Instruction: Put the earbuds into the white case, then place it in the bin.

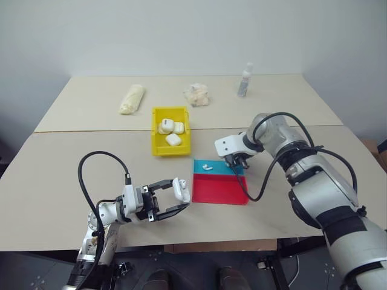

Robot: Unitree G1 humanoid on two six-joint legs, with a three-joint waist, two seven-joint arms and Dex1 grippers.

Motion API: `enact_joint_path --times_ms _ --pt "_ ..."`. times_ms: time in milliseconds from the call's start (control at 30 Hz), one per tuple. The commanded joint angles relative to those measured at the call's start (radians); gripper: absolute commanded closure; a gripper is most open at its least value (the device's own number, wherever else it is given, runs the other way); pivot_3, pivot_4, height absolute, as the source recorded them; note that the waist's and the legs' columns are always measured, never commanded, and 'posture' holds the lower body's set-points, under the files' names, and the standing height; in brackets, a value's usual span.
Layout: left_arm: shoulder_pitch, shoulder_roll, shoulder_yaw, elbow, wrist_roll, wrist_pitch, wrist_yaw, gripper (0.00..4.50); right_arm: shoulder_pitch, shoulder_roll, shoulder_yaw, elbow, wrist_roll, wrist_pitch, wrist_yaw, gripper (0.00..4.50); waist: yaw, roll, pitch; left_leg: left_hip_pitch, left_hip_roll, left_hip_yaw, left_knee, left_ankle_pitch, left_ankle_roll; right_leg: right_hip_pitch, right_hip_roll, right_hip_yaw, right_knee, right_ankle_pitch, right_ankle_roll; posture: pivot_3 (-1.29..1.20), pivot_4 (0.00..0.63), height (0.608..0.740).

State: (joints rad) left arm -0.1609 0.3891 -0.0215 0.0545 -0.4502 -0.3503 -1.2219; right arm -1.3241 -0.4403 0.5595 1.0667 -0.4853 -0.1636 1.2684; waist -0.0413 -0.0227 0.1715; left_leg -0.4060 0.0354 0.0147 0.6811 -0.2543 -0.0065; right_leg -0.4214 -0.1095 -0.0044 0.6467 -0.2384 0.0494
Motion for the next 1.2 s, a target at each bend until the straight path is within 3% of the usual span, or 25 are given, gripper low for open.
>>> enact_joint_path --times_ms 33,167,367,433,567,633,867,1000,1200 --pt "-0.016 0.005 0.0 -0.025 -0.005 -0.013 0.003 1.74 -0.03 -0.051 -0.102 -0.15 0.082 0.072 0.04 3.67 0.001 0.001 0.0 -0.001 0.0 0.0 0.0 0.0 0.0 -0.001 0.0 0.0 0.0 0.0 0.0 0.0 0.15 0.74" --pt "-0.03 0.001 -0.001 -0.031 -0.02 0.002 0.003 1.74 0.032 -0.125 -0.219 -0.427 0.171 0.236 0.068 3.67 0.005 0.0 0.0 -0.001 0.0 0.0 0.0 0.0 0.0 -0.001 0.0 0.0 0.0 0.0 0.0 0.0 0.15 0.74" --pt "-0.089 -0.043 -0.004 -0.098 -0.07 0.074 0.07 1.74 0.221 -0.207 -0.507 -1.026 0.418 0.708 0.054 3.67 0.03 0.0 0.0 -0.002 0.0 -0.001 0.002 0.0 0.0 0.0 0.0 0.0 0.0 0.0 0.0 0.0 0.15 0.74" --pt "-0.123 -0.059 -0.012 -0.145 -0.097 0.136 0.101 1.74 0.274 -0.188 -0.645 -1.278 0.536 0.977 0.001 3.67 0.033 0.0 0.0 -0.003 0.0 -0.002 0.002 0.0 0.0 0.0 0.0 -0.001 0.0 0.0 0.0 0.0 0.15 0.74" --pt "-0.179 -0.07 -0.013 -0.166 -0.127 0.197 0.116 1.74 0.298 -0.096 -0.847 -1.581 0.713 1.33 -0.145 3.67 0.035 0.0 0.0 -0.004 0.0 -0.003 0.003 0.0 0.0 0.0 0.0 -0.002 0.0 0.0 0.0 0.0 0.15 0.74" --pt "-0.225 -0.083 -0.015 -0.171 -0.163 0.244 0.118 1.74 0.328 0.029 -1.01 -1.718 0.821 1.437 -0.219 3.67 0.032 0.0 0.0 -0.001 0.0 -0.003 0.003 0.0 0.0 0.003 0.0 -0.002 0.0 0.0 0.0 0.0 0.15 0.74" --pt "-0.301 -0.114 -0.008 -0.174 -0.262 0.35 0.087 1.74 0.533 0.311 -1.217 -1.994 1.109 1.533 -0.392 3.67 0.029 0.0 -0.001 -0.001 -0.001 -0.005 0.003 0.0 0.0 0.004 0.0 -0.002 0.0 0.0 0.0 0.0 0.15 0.74" --pt "-0.31 -0.119 -0.014 -0.173 -0.28 0.376 0.052 1.74 0.712 0.331 -1.146 -2.077 1.234 1.459 -0.425 3.67 0.028 0.0 -0.001 -0.001 -0.001 -0.005 0.003 0.0 0.001 0.004 0.0 -0.003 0.0 0.0 0.0 0.0 0.15 0.74" --pt "-0.313 -0.124 -0.01 -0.163 -0.275 0.387 0.023 1.74 0.821 0.294 -1.022 -2.04 1.303 1.342 -0.528 3.67 0.024 0.0 -0.001 0.002 -0.001 -0.005 0.003 0.0 0.001 0.005 0.0 -0.001 -0.004 0.0 0.0 0.0 0.15 0.74"
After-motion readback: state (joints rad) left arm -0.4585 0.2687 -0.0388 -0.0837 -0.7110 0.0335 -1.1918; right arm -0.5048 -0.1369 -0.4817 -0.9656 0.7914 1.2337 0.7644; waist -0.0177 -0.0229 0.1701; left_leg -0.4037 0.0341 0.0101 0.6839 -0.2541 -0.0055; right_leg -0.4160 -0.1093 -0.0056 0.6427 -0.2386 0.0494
